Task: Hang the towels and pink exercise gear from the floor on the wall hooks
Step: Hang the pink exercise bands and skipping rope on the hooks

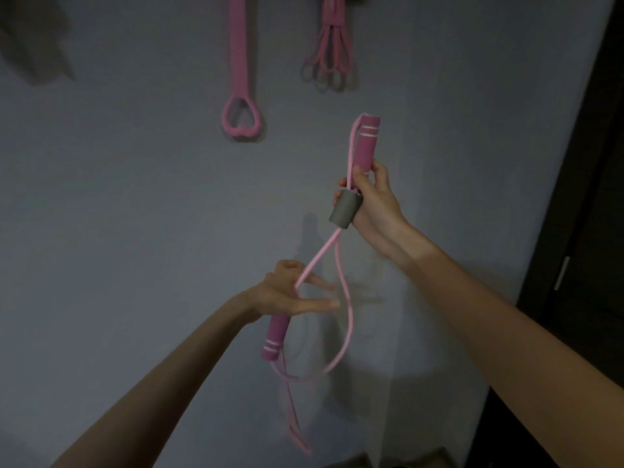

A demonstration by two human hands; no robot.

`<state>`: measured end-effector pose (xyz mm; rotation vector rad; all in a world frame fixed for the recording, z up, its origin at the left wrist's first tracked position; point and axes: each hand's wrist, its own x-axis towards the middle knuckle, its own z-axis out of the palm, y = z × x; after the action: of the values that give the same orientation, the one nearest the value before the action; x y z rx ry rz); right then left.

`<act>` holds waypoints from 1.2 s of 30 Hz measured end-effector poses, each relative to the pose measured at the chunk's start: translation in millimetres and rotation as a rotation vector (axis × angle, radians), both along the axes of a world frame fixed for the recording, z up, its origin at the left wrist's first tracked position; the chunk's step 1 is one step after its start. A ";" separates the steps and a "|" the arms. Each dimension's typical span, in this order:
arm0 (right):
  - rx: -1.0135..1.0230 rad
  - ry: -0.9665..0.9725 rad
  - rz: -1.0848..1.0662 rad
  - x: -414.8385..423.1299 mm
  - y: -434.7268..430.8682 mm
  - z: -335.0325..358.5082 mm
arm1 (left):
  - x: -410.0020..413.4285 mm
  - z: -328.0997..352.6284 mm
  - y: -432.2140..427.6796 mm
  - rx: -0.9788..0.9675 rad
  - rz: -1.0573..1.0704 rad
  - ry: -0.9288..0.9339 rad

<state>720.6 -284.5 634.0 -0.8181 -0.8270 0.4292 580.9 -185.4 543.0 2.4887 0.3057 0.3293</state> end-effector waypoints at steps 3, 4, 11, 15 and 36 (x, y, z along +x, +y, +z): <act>0.043 0.067 -0.015 8.7 0.6 5.2 | 10.2 -15.0 9.3 0.027 0.037 -0.119; 0.055 0.080 -0.047 14.8 0.5 5.7 | 11.7 -17.5 17.3 -0.040 0.092 -0.152; 0.140 0.289 -0.285 86.7 -14.6 -10.4 | 9.0 -8.2 75.5 -0.154 0.288 -0.140; 0.074 0.359 -0.386 117.6 -28.5 -34.3 | 8.6 8.5 101.6 -0.239 0.303 -0.187; -0.574 -0.429 -0.454 85.1 34.8 -69.7 | 80.3 97.5 94.2 -0.036 0.171 -0.435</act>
<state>805.7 -249.6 564.2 -1.6310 -0.8871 0.0747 661.2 -91.2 640.5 2.2840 0.3376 0.9091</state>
